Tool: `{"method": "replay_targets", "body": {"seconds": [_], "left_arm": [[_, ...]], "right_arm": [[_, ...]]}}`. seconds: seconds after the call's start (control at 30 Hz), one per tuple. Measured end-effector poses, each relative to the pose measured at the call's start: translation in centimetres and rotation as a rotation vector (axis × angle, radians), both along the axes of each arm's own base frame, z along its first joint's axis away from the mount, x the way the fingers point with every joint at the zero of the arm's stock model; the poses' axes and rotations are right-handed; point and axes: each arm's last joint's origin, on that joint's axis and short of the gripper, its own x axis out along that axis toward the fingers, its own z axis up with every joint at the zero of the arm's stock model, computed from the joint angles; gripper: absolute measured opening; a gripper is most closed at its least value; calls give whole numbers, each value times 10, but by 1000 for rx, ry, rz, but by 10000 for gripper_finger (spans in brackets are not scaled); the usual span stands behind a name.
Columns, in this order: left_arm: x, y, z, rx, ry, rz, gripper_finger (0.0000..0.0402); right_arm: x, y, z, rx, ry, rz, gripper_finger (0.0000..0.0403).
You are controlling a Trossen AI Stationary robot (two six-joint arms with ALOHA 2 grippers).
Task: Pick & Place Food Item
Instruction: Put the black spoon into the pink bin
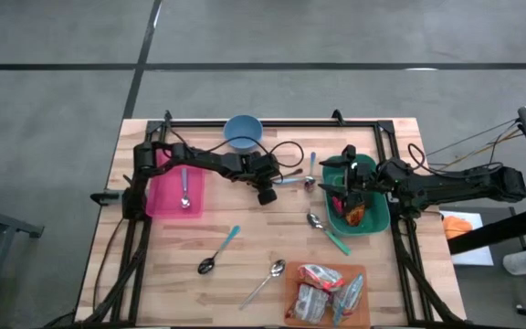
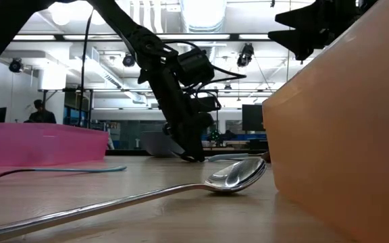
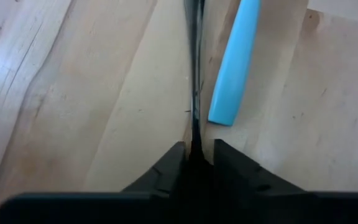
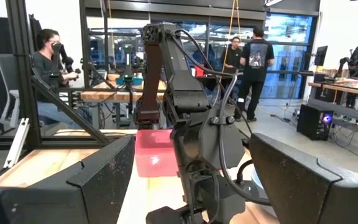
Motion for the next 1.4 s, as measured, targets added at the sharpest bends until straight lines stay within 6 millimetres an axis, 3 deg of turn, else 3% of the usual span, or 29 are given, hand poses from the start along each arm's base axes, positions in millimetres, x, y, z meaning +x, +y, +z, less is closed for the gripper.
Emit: {"method": "replay_targets", "body": {"seconds": [0.2, 0.53, 1.4], "left_arm": [[0, -1, 0, -13, -1, 8, 9], [0, -3, 2, -20, -6, 18, 2], [-20, -31, 39, -98, 65, 96, 1]], "right_arm": [[0, 0, 0, 0, 0, 0, 316], [0, 0, 0, 1, 0, 0, 316], [0, 0, 0, 1, 4, 0, 316]]}}
